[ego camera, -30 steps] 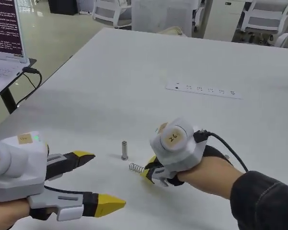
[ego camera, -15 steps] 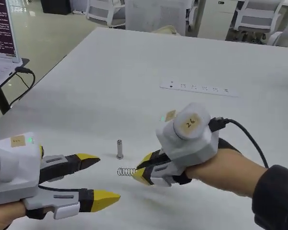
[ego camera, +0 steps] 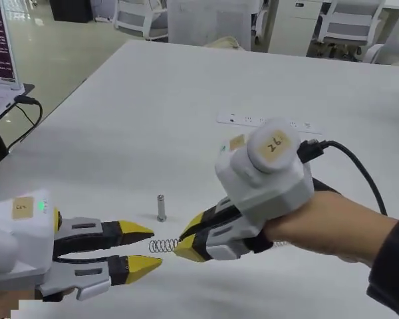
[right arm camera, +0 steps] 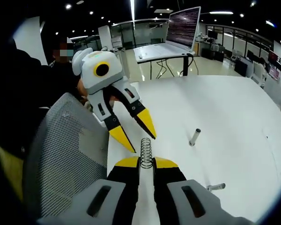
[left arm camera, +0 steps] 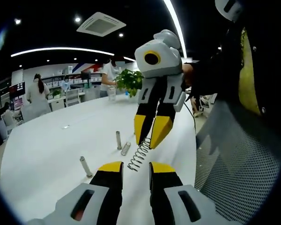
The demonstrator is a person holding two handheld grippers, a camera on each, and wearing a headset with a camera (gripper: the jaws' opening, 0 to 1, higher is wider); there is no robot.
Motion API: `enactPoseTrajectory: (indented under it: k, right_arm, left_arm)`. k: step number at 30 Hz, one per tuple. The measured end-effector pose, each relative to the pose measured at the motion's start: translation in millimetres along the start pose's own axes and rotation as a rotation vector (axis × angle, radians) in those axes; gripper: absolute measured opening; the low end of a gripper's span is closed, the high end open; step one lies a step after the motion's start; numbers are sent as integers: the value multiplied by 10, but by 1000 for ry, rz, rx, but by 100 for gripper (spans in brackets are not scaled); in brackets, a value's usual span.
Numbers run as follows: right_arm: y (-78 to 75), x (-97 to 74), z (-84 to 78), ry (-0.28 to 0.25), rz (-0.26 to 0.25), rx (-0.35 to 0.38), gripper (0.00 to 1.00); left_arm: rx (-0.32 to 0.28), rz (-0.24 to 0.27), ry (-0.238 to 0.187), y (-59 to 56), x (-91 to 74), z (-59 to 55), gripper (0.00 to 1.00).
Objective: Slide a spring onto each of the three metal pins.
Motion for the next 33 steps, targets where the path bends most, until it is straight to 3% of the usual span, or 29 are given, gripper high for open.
enactPoseTrajectory:
  k: [8, 15, 24, 28, 33]
  right_arm:
    - [24, 18, 18, 6, 12, 24, 8]
    - [46, 20, 42, 2, 15, 35, 8]
    - [56, -22, 118, -58, 17, 24, 9]
    - [107, -15, 140, -83, 37, 10, 15]
    - [112, -5, 163, -107, 41, -11, 15]
  left_arm:
    - [81, 4, 9, 0, 6, -24, 7]
    - [109, 0, 20, -8, 4, -38, 5]
    - [73, -11, 15, -11, -17, -20, 2]
    - [53, -15, 2, -12, -30, 3, 2]
    - [14, -23, -27, -26, -43, 51, 2]
Point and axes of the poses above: the centre of the closed fingertips' face, and the gripper's own axes: x roughly forward along the fingers, y roughly to its left, z roughly out of its top, the point moved 1 cm from there along -x, roughly backward along the fingers, and after that the axes turned 8 degrees about z, right-handed, at the moved point
